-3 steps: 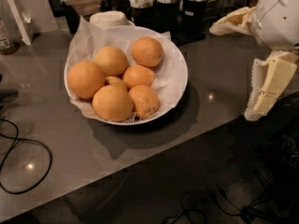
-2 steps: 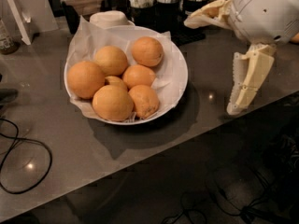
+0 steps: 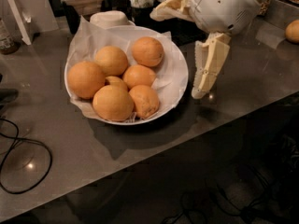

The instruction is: Pick orange from white bowl

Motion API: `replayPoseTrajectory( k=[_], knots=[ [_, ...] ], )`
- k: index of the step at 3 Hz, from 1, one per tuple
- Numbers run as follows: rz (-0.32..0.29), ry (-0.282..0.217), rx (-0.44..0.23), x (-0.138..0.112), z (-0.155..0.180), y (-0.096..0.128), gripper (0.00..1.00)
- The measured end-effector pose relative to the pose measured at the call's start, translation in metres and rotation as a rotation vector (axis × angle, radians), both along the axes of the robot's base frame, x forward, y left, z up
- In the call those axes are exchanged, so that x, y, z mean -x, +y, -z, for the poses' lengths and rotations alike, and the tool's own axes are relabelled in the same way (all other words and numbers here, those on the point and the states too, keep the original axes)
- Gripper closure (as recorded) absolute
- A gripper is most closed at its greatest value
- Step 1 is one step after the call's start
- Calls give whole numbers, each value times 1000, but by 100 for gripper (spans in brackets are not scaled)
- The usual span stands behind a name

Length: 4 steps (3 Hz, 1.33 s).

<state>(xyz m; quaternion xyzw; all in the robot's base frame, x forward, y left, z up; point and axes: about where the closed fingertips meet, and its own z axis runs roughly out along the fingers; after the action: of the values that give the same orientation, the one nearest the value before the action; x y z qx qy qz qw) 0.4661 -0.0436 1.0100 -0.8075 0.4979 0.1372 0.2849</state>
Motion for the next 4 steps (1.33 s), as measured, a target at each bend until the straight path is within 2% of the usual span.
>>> replayPoseTrajectory(
  k=[1, 2, 3, 4],
  knots=[
    [-32, 31, -5, -26, 3, 17, 0],
    [-97, 51, -15, -53, 4, 42, 0],
    [-174, 10, -41, -83, -2, 82, 0],
    [-164, -6, -58, -88, -4, 88, 0]
  ],
)
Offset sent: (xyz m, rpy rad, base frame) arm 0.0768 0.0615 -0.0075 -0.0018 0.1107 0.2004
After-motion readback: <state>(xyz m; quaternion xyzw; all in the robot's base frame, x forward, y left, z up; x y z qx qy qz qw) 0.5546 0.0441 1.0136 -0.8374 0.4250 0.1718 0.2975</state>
